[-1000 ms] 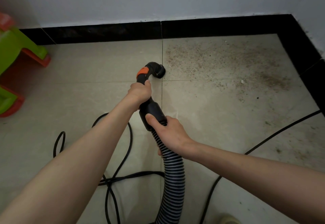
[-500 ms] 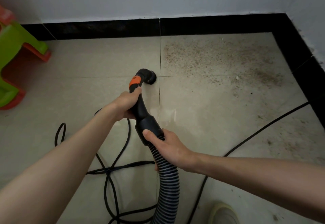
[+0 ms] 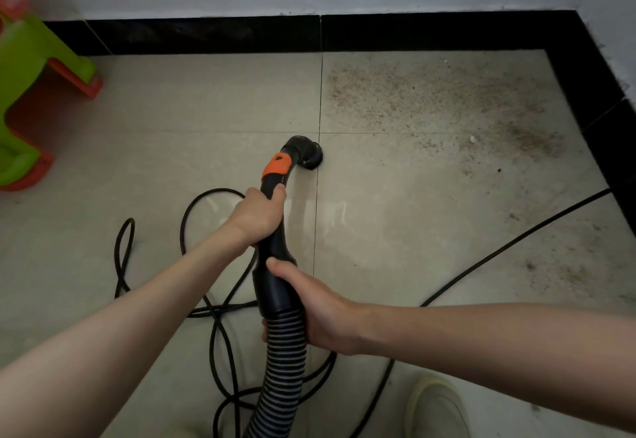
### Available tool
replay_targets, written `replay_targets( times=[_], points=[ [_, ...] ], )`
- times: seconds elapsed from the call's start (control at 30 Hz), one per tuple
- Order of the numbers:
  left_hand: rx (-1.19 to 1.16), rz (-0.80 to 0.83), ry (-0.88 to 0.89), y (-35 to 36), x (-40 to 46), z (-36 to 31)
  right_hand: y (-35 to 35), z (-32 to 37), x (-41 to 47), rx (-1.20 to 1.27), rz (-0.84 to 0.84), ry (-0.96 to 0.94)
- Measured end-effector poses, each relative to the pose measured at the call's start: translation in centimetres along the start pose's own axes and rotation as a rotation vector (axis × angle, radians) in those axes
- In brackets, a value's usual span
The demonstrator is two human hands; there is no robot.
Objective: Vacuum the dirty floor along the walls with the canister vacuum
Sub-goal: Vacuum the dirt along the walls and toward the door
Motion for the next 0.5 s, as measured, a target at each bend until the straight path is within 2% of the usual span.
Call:
replay_targets(
  times=[0.2,0.5],
  points=[
    [0.04,-0.086,-0.023,0.1,-0.4,-0.6,-1.2,0.3,0.3,-0.001,-0.029,-0.011],
    [-0.199,-0.039,-0.048,-0.8,3.1,-2.7,-3.4,4.4,3.4,-0.125,-0.096,-0.076]
  ],
)
Point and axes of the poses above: each hand's wrist, its own x-axis towards the middle knuckle, its own y-axis out of the palm, z = x × y, the point moved 8 cm from there along x, towards the middle knuckle, and after that the axes turned 9 degrees about -y, right-handed, at the moved point
